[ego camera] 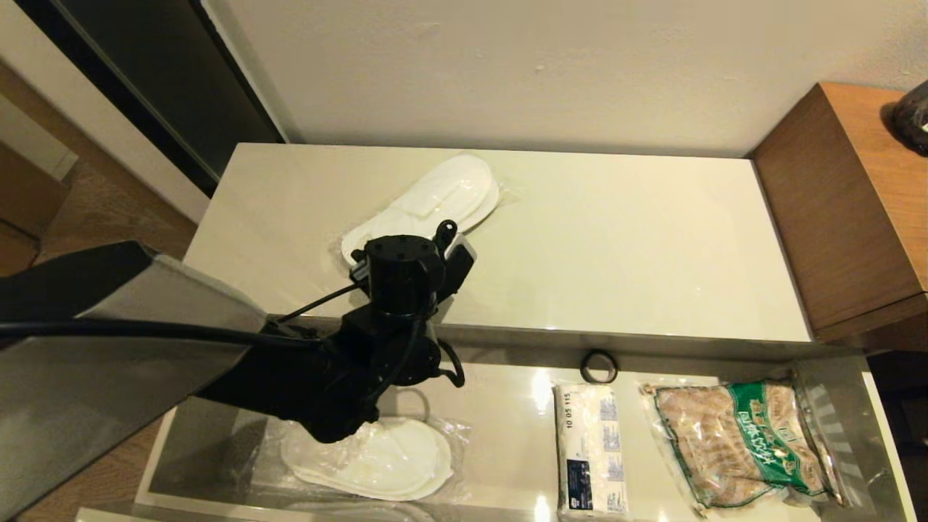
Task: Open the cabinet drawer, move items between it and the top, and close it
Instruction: Pick up the disposable slippers on the table
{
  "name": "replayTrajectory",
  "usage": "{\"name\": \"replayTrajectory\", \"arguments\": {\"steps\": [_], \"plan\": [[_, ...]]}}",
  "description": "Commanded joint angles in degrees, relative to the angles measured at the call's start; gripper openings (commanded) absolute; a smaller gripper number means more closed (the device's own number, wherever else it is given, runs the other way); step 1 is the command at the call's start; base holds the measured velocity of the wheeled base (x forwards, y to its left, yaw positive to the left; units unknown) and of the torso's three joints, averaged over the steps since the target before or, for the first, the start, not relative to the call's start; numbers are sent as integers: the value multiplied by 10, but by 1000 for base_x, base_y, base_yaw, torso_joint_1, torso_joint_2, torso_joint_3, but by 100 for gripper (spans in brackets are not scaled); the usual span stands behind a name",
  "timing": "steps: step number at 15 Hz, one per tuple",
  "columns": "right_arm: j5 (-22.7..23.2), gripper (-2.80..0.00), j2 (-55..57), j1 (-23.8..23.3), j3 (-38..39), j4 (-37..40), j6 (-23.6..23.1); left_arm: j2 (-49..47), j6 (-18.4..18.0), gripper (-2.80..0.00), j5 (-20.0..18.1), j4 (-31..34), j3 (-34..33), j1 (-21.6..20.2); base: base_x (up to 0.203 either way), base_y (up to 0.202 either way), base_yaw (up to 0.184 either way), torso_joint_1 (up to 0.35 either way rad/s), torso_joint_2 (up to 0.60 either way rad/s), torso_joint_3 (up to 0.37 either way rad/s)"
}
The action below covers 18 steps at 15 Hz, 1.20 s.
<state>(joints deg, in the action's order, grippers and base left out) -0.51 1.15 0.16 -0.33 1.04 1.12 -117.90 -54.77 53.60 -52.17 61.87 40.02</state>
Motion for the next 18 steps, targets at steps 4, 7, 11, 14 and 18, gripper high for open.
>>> {"name": "replayTrajectory", "arguments": {"steps": [4,7,11,14,18], "plan": [[1,-280,0,0,5,-17,1,-63,-26,0,28,-3,61,0,0,0,0,0,0,0],[1,-280,0,0,5,-17,1,-71,-26,0,29,-3,75,-1,0,0,0,0,0,0],[1,-280,0,0,4,-17,1,-74,-34,0,29,-3,83,-8,0,0,0,0,0,0],[1,-280,0,0,5,-17,1,-102,-59,0,25,-3,151,-42,0,0,0,0,0,0],[1,-280,0,0,5,-17,1,-122,-61,0,19,-3,175,-50,0,0,0,0,0,0]]}}
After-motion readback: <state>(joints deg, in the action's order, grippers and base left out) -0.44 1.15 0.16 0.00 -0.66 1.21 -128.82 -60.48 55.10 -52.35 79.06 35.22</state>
